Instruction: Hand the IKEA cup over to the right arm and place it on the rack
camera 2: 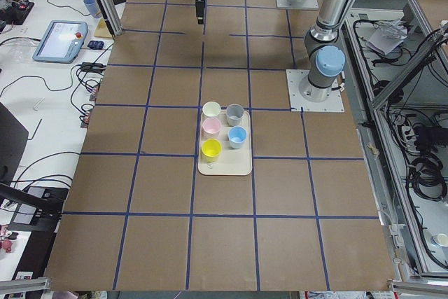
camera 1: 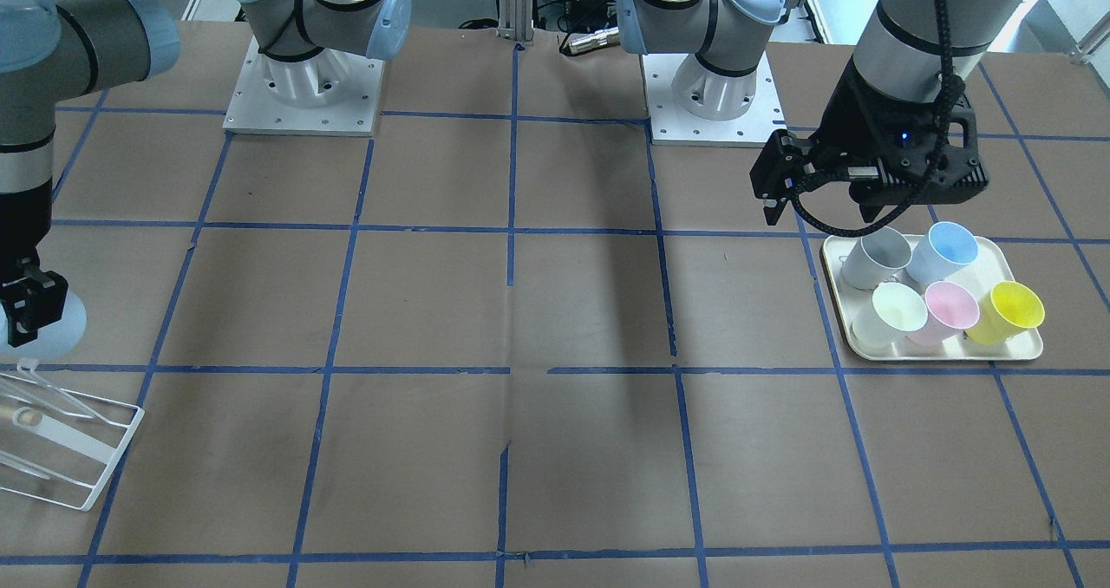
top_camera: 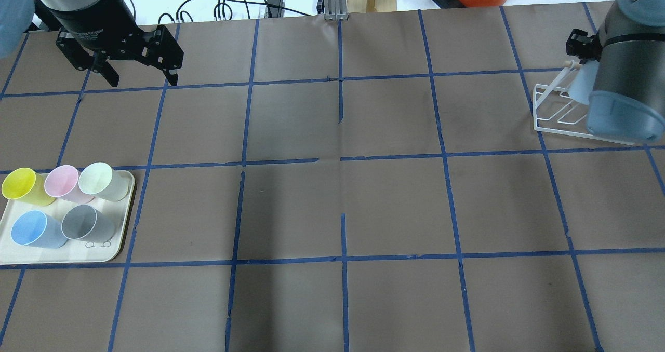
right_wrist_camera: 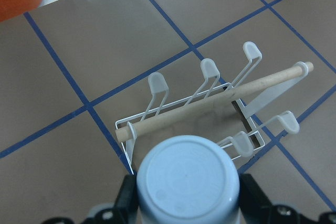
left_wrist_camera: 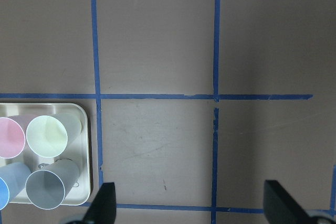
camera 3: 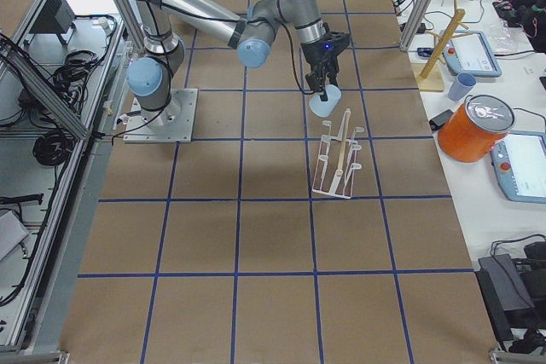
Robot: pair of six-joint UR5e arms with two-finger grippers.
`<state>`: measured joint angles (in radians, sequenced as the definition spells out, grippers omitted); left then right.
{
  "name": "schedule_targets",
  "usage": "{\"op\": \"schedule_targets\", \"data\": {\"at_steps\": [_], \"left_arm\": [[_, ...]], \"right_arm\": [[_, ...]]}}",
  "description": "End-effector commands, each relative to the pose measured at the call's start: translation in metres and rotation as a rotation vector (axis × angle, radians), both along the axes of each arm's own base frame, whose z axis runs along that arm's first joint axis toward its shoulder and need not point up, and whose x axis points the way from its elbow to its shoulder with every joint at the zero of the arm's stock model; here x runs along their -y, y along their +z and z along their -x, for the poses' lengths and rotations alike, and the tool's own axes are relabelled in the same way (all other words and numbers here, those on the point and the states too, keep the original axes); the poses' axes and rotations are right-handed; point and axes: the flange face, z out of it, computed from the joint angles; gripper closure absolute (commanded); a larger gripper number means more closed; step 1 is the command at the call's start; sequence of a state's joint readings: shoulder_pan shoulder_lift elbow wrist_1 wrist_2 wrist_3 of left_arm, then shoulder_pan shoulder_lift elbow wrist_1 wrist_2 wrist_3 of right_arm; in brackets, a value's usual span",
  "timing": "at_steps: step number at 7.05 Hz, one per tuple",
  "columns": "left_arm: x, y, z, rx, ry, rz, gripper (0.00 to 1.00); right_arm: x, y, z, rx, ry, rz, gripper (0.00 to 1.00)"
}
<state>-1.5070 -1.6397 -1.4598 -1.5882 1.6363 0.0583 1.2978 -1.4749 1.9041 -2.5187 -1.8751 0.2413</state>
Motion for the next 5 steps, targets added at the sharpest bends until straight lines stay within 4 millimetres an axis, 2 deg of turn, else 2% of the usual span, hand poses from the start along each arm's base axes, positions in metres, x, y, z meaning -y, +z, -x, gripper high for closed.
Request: {"op": "schedule_targets", "data": {"at_steps": [1, 3, 5], "left_arm": [[0.0004, -0.0018, 0.0004, 0.000, -0.001, -0.003, 0.00], [-0.0004, -0.0026, 0.0005, 0.000, -0.001, -0.005, 0.00], [-0.0014, 0.0004, 0.0007, -0.001, -0.001, 0.006, 0.00]], "right_arm": [[0.0059, -0.0133, 0.0107, 0.010, -0.031, 0.010, 0.96], [0.0114, -0.0219, 0.0136, 0.008, -0.037, 0.012, 0.96], [0.0121, -0.0212, 0.0140, 0.008, -0.044, 0.021, 0.97]]}}
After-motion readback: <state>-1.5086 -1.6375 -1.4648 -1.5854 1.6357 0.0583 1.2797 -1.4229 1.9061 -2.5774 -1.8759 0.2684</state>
